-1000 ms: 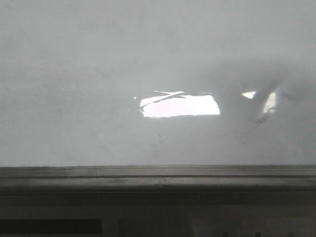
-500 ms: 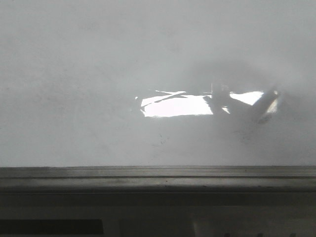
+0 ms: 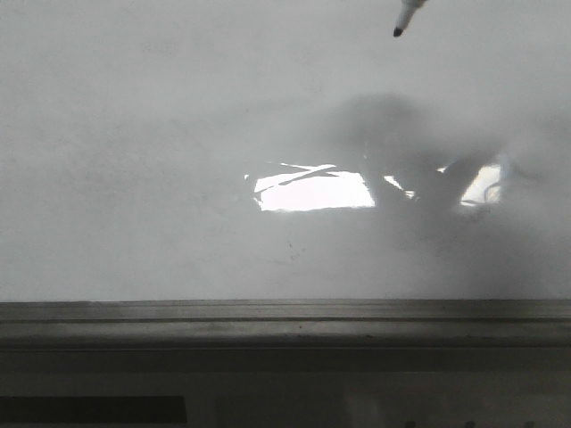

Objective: Write number 6 on whiteboard

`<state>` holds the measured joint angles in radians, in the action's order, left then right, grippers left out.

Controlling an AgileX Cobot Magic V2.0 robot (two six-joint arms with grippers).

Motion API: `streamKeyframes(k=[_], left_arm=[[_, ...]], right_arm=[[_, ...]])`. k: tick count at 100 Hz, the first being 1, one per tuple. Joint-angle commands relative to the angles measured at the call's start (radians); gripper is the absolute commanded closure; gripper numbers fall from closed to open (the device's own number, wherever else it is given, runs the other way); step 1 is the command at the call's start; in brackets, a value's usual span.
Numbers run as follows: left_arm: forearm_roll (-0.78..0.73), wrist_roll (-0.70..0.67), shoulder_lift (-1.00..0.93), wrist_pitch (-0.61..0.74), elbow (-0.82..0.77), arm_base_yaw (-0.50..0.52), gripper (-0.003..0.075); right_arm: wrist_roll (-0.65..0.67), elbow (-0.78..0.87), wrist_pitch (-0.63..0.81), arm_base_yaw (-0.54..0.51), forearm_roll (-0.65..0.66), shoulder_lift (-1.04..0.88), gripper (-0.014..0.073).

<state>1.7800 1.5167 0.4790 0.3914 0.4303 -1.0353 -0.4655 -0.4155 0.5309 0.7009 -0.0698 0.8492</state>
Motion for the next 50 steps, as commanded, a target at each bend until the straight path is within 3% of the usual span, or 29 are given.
streamKeyframes(k=[1, 50], left_arm=[[-0.03, -0.006, 0.003, -0.022, 0.026, -0.001, 0.0741], [-0.03, -0.006, 0.003, -0.022, 0.026, -0.001, 0.0741]], right_arm=[[-0.01, -0.028, 0.167, 0.001, -0.005, 0.03, 0.0636], [-0.011, -0.031, 0.222, -0.058, -0.049, 0.101, 0.0636]])
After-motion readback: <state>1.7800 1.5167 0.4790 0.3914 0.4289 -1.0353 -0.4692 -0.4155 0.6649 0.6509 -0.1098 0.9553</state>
